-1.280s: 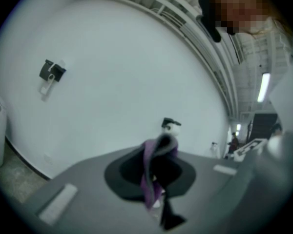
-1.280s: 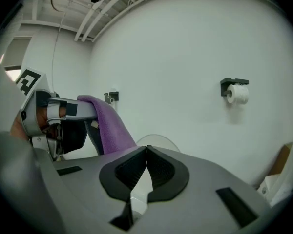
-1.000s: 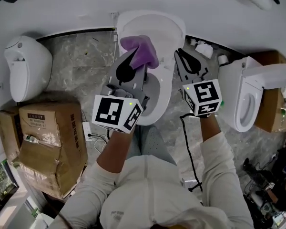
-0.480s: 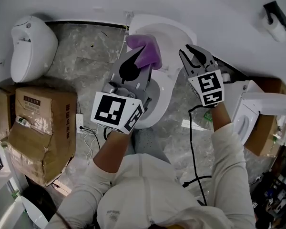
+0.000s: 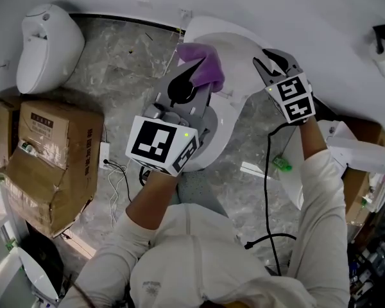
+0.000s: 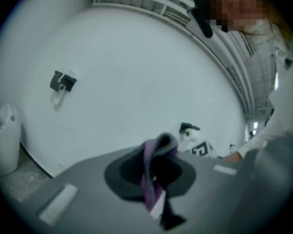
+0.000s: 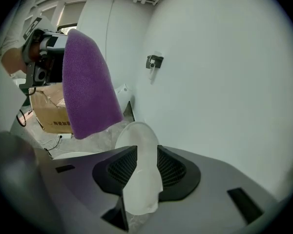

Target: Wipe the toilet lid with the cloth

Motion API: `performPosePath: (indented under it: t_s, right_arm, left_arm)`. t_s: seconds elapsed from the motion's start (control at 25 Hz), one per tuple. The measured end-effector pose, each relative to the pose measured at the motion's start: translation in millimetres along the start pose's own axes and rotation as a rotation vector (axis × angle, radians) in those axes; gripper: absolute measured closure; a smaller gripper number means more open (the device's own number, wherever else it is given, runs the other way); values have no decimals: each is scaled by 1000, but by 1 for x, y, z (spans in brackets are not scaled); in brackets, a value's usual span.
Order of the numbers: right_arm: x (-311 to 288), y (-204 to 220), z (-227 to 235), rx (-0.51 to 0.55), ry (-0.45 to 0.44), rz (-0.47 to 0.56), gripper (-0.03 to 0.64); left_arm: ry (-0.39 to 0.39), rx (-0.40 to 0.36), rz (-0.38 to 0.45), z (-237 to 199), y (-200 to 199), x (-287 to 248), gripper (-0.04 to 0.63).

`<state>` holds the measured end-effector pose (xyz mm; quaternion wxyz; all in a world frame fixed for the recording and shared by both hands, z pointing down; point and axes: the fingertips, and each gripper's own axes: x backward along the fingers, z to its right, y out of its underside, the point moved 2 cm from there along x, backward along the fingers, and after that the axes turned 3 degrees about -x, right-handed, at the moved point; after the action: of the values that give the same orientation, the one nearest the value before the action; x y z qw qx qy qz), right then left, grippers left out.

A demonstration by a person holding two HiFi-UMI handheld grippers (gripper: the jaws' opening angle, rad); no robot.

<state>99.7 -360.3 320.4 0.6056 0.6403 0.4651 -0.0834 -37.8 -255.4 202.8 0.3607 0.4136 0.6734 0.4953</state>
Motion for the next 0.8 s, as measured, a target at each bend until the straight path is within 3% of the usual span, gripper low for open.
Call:
performPosePath:
  t_s: [0.72, 0.8]
  right_arm:
    - [-54, 25, 33, 64, -129, -225, 462]
    - [-55, 25, 33, 56, -124, -229, 507]
  left_arm:
    - [-45, 33, -34, -17, 17, -5, 581]
    - [-61, 38, -35, -23, 19, 3, 581]
